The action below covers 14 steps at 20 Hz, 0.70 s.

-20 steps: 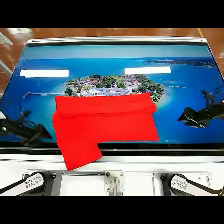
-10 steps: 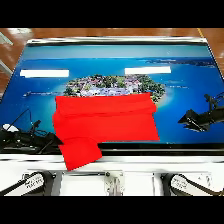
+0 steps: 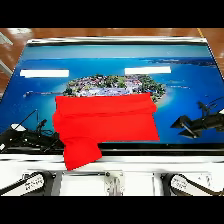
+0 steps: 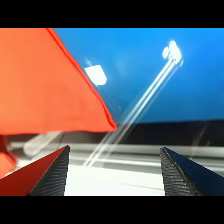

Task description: Fold the shirts.

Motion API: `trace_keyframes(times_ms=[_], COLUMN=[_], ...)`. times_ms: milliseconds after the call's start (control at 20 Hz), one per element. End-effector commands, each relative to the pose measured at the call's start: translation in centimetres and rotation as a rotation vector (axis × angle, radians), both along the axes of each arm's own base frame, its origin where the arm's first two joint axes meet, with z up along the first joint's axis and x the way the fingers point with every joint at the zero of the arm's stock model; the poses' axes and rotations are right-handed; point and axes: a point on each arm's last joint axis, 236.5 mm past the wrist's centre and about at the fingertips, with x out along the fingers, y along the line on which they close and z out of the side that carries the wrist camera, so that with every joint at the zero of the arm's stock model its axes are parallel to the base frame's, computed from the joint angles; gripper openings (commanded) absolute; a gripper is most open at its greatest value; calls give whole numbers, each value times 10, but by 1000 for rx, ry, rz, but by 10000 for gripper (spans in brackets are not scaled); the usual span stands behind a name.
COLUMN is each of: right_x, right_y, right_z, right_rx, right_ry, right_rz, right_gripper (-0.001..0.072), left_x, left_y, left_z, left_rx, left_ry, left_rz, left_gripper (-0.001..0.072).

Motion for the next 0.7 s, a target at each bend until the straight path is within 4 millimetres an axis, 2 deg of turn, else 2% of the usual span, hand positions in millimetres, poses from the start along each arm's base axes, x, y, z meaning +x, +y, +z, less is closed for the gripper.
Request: trace_keyframes(times_ms=[0,150,200,400,550,650], right_x=[-31,-24,-19,-3,-14,-9], right_y=[28,43,47,61,85,90], right_z=[-26,-37,-39,-38,-49,-59], right_rx=[81,131,143,225,212,167], right_ry=[53,13,-15,-56,-12,-18], right_rz=[16,-68,-81,-117,6,23], right_gripper=[679,678,638,624,624,623], left_x=[1,2,1,1,0,0], left_y=[-2,-2,-2,-3,-3,-4], left_z=[2,4,5,6,6,8], left_rx=[-6,-9,-14,-17,-18,-22], left_ry=[-9,-11,-8,-5,-6,-12], left_rz=[-14,-17,-21,-23,-23,-33], left_gripper=[43,43,43,43,43,43])
